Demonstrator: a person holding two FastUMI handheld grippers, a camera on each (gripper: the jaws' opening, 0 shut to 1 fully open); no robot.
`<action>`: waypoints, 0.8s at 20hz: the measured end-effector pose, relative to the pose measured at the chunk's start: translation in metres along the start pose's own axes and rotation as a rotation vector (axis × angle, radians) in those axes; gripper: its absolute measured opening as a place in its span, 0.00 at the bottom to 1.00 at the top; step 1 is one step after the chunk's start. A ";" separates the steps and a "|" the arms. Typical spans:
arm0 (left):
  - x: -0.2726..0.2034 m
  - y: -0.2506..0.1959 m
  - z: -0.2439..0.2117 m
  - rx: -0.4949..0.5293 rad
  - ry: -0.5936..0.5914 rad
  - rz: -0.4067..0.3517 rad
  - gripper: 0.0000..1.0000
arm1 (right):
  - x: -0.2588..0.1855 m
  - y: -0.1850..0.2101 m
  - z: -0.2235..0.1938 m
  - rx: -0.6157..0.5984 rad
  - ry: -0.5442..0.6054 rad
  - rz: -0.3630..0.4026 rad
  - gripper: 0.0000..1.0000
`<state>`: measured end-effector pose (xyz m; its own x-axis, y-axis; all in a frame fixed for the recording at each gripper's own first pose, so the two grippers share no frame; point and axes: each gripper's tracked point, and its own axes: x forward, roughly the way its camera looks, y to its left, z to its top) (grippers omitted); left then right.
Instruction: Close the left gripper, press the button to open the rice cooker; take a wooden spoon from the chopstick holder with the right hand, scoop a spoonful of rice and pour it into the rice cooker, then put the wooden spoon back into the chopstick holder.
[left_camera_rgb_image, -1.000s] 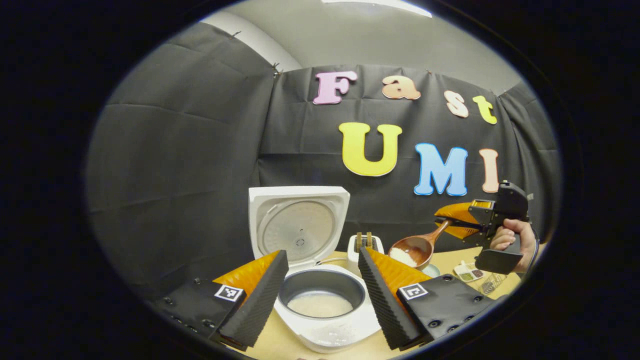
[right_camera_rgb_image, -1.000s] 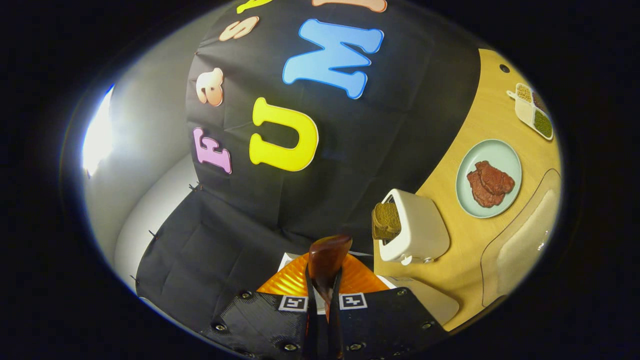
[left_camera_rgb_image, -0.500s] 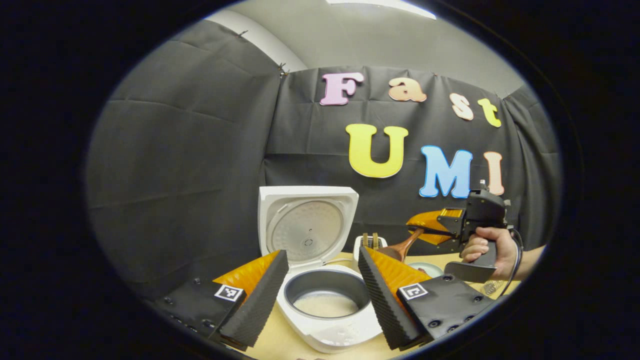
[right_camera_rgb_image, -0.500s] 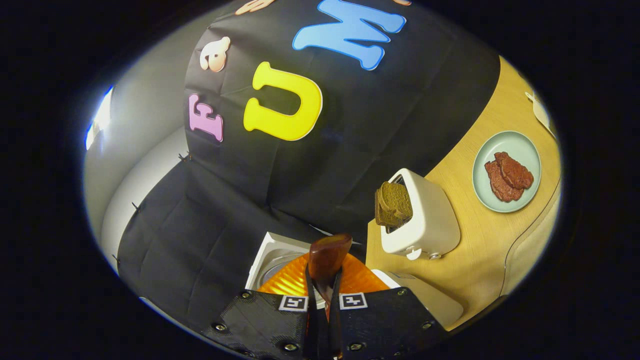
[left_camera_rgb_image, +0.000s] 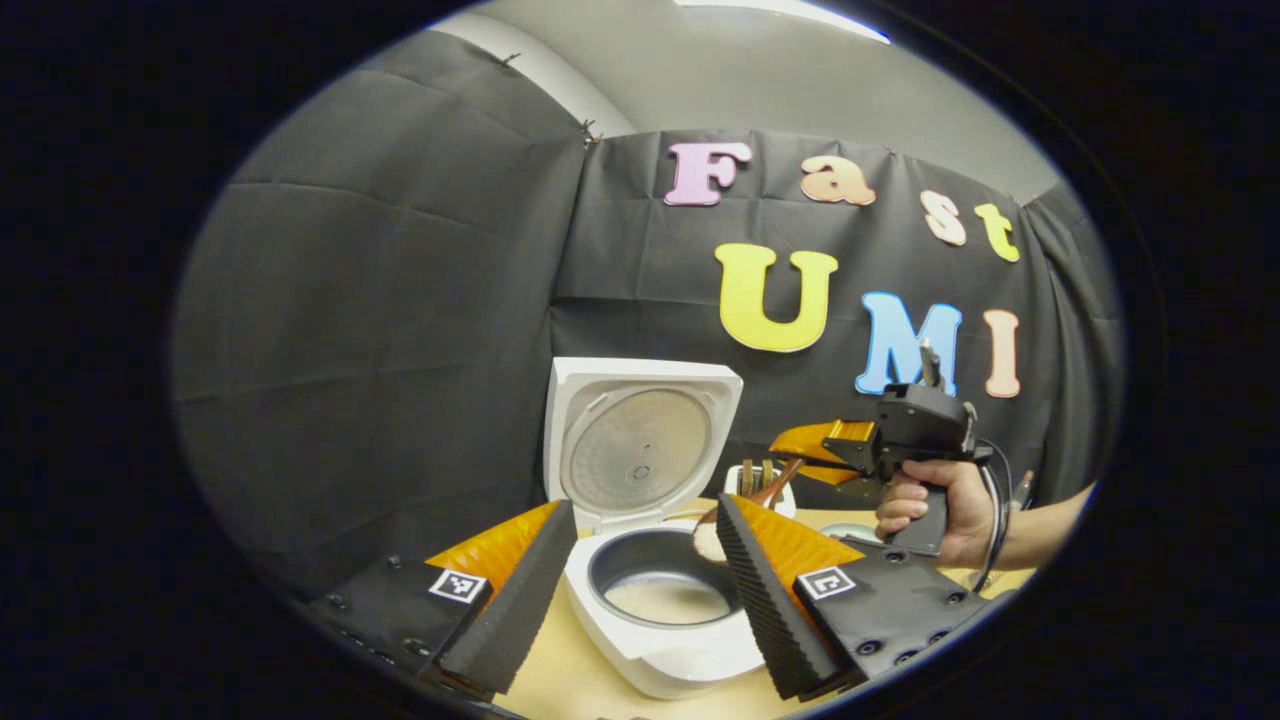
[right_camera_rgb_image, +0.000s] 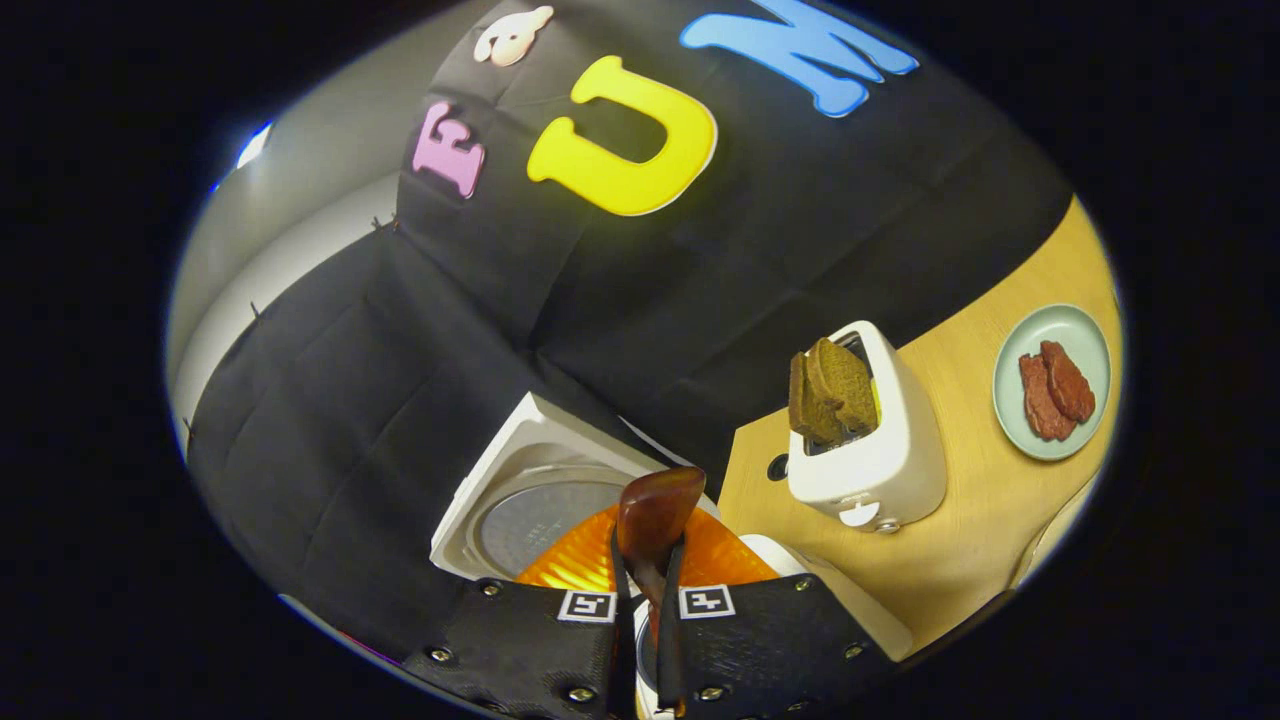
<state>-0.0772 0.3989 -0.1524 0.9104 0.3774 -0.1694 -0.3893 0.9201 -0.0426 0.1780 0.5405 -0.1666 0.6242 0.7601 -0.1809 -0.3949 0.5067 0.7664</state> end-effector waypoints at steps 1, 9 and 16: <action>0.000 0.001 0.002 0.003 0.000 0.004 0.99 | 0.004 0.003 -0.004 -0.044 0.010 -0.001 0.08; -0.008 0.011 0.004 -0.002 -0.003 0.033 0.97 | 0.030 0.044 -0.046 -0.552 0.115 0.066 0.08; -0.013 0.021 -0.005 -0.003 -0.002 0.051 0.96 | -0.007 0.106 -0.044 -0.969 0.034 0.239 0.08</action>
<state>-0.0978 0.4127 -0.1561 0.8895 0.4244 -0.1696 -0.4360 0.8992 -0.0368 0.1019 0.6067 -0.1107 0.4425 0.8892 -0.1167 -0.8967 0.4401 -0.0463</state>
